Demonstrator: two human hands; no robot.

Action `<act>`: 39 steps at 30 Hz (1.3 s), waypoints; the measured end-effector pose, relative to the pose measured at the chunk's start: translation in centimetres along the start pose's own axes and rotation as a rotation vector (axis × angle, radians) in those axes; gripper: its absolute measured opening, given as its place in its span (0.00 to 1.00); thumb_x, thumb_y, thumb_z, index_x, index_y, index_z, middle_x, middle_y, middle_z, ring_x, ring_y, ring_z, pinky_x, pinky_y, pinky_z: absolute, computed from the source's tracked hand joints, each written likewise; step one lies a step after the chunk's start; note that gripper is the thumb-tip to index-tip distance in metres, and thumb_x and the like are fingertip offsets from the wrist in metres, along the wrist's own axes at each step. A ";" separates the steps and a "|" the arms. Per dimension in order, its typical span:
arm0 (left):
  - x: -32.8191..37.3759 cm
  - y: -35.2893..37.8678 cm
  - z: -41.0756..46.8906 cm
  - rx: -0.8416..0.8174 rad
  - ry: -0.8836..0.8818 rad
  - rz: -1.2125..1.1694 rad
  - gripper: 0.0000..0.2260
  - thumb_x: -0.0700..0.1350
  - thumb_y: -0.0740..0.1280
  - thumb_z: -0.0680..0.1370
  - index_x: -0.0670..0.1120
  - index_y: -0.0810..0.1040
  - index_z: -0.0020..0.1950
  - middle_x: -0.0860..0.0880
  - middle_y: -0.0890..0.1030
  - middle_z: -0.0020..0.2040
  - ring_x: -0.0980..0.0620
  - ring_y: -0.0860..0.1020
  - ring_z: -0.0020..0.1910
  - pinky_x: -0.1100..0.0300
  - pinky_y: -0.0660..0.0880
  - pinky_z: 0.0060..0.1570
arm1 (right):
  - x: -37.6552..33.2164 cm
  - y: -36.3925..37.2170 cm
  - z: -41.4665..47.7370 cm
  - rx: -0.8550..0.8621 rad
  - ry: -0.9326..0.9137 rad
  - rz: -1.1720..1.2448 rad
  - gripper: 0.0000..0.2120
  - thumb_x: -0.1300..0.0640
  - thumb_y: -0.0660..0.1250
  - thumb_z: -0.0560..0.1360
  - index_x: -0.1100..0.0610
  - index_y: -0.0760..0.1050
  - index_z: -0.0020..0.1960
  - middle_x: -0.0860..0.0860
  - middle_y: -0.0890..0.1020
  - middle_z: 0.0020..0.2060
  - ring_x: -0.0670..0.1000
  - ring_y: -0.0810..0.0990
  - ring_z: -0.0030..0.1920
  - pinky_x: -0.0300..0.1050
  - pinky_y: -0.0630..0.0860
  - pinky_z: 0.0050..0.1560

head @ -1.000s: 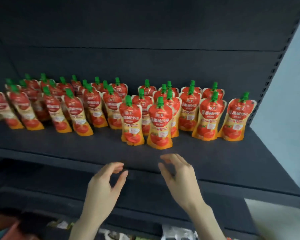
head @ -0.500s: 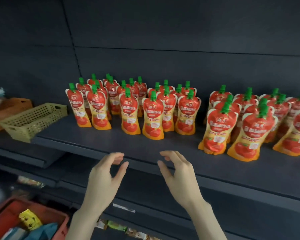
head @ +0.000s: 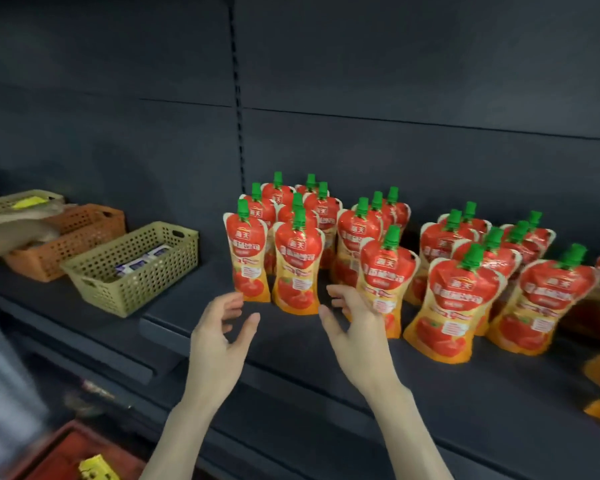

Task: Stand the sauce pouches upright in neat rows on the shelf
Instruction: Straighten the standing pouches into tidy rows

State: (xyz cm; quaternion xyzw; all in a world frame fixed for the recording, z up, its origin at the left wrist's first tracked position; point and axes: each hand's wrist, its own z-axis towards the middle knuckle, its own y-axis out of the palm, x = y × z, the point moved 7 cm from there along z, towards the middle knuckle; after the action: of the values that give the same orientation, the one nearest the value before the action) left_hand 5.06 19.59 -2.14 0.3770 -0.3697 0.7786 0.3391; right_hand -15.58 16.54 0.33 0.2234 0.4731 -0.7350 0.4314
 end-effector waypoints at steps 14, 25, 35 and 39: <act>-7.7 3.4 12.9 -0.414 -0.131 -0.292 0.29 0.50 0.74 0.69 0.52 0.66 0.66 0.60 0.76 0.58 0.62 0.75 0.56 0.68 0.73 0.50 | 3.2 6.7 6.6 0.246 0.340 -0.060 0.26 0.46 0.70 0.71 0.54 0.68 0.64 0.48 0.70 0.58 0.51 0.73 0.59 0.49 0.75 0.58; -9.1 4.4 14.5 -0.566 -0.133 -0.468 0.21 0.43 0.73 0.71 0.51 0.73 0.62 0.54 0.82 0.54 0.57 0.80 0.54 0.61 0.78 0.50 | 3.5 8.7 6.4 0.257 0.404 0.258 0.12 0.54 0.70 0.72 0.53 0.71 0.53 0.44 0.82 0.48 0.41 0.81 0.50 0.36 0.79 0.45; -8.8 4.0 14.5 -0.578 -0.111 -0.377 0.22 0.52 0.72 0.68 0.54 0.71 0.60 0.58 0.79 0.54 0.59 0.78 0.54 0.64 0.77 0.48 | 2.3 8.5 6.3 0.246 0.401 0.143 0.16 0.52 0.70 0.73 0.51 0.68 0.56 0.40 0.78 0.49 0.36 0.78 0.47 0.25 0.75 0.42; -7.1 1.3 15.0 -0.446 -0.018 -0.299 0.24 0.52 0.72 0.69 0.56 0.68 0.62 0.64 0.75 0.55 0.67 0.74 0.56 0.68 0.70 0.52 | -0.1 6.6 6.0 0.291 0.323 0.104 0.25 0.51 0.70 0.72 0.52 0.65 0.65 0.37 0.75 0.53 0.33 0.74 0.49 0.24 0.73 0.45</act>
State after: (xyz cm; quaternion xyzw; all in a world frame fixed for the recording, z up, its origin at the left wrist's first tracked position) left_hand 12.54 4.66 -1.88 0.3501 -0.4752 0.6160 0.5216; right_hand -9.46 10.10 -0.20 0.4221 0.4130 -0.7270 0.3504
